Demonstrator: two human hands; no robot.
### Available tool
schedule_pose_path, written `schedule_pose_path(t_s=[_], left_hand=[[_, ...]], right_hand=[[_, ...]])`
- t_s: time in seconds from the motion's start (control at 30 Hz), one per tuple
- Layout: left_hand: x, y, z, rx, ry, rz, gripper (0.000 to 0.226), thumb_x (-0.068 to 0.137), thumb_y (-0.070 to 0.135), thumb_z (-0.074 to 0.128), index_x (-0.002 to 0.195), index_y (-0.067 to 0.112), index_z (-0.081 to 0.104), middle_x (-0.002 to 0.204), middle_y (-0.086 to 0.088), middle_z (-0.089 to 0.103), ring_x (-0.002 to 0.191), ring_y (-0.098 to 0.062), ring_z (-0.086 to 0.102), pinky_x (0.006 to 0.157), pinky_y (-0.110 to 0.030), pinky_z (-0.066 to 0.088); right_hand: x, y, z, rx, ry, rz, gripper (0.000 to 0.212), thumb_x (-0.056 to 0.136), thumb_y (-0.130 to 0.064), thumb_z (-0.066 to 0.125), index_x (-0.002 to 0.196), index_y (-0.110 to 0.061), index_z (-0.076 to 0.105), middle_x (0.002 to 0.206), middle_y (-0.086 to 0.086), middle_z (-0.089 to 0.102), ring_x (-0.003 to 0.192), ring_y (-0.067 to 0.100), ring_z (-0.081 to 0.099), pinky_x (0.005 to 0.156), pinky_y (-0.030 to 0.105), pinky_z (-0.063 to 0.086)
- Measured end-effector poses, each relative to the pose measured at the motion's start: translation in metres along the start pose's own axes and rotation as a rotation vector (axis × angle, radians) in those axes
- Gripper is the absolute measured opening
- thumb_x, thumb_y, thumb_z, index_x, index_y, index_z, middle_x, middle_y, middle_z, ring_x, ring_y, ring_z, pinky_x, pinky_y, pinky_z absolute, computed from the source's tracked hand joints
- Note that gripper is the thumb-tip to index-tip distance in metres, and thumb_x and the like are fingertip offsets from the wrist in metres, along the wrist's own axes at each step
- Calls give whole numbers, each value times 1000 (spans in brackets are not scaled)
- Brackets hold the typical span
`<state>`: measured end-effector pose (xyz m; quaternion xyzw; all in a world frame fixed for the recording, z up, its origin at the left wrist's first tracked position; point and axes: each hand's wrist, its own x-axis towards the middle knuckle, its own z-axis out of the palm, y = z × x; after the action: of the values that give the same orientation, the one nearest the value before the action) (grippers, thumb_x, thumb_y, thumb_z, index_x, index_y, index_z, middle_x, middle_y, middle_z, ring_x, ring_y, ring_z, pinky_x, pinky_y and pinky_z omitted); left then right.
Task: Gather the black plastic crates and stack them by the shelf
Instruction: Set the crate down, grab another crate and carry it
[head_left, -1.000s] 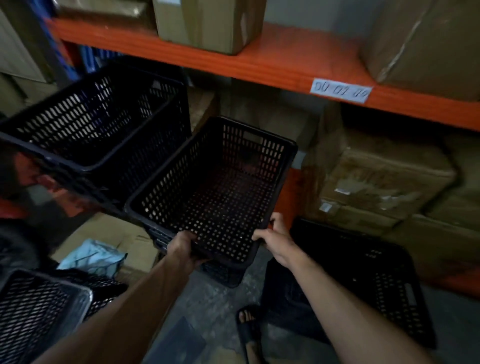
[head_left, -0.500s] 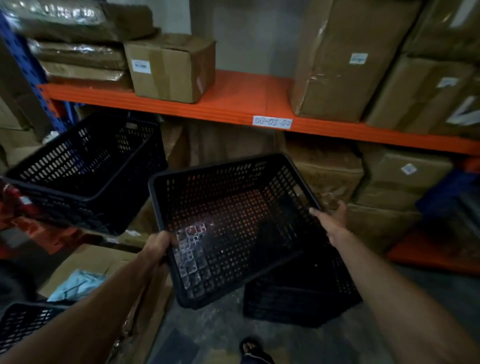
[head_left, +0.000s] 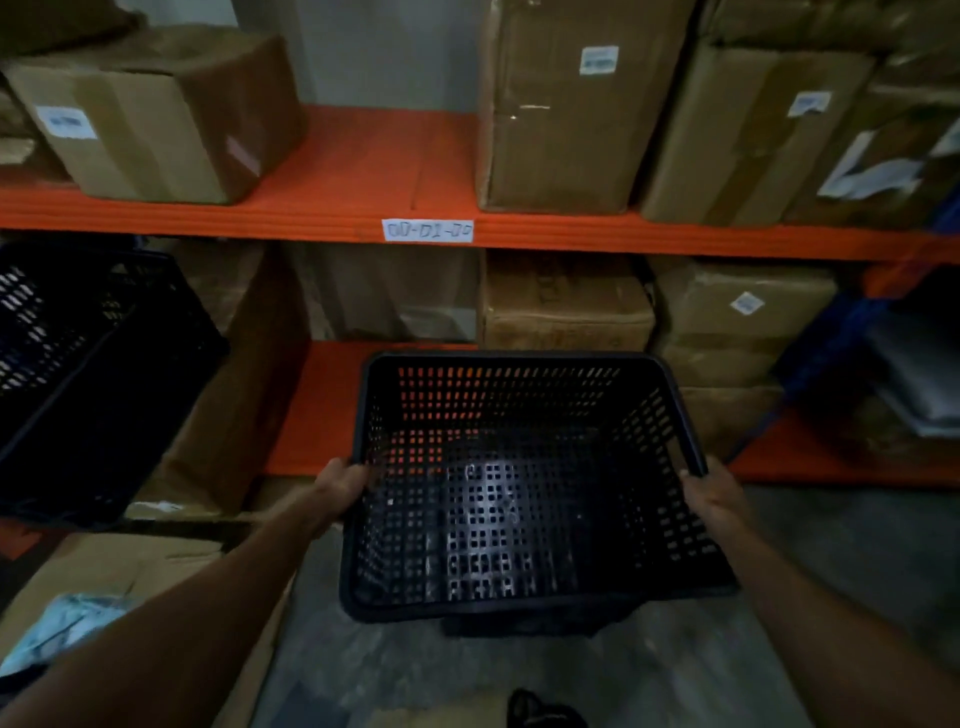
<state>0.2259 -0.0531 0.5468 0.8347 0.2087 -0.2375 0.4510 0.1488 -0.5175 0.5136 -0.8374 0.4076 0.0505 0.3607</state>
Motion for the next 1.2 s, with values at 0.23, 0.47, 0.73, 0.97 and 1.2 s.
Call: schedule_pose_path(t_s=[0.23,0.47,0.73,0.97,1.2], left_hand=[[118,-17,73,-3,51,11,35,78,51,59,108,33,63,102,-9,70,93,-33,68,82,-40,56],[118,13,107,128,53,-62,49,79,54,53,120,29,62,107,-14,71,95,-35,68,84,-38,56],[102,40,127,116,38,-53,44,88,35,57,132,29,54,116,-12,67,104,-35,64,84,-36,51],[232,-58,119,84,2,-25,43,60,53,59,100,67,51,105,-8,73,93,-33,70,82,-54,57],[144,27,117,245,-35,-22,73,60,38,51,132,21,49,115,-20,64,106,-43,61,91,-54,50]], right_hand=[[85,18,-7,34,-63,53,63,97,-40,41,151,-13,22,157,15,25,141,39,28,112,48,31],[128,44,22,75,-77,162,60,99,-29,42,149,-4,22,155,23,24,140,42,28,115,48,25],[162,40,33,-5,-66,127,57,100,-31,38,149,-4,25,154,24,26,140,42,28,116,46,22],[172,43,50,-104,-56,123,61,98,-35,38,150,-8,22,156,21,24,141,42,27,115,50,23],[175,39,42,-197,-36,83,59,98,-26,40,148,-1,22,155,22,25,141,40,26,117,42,19]])
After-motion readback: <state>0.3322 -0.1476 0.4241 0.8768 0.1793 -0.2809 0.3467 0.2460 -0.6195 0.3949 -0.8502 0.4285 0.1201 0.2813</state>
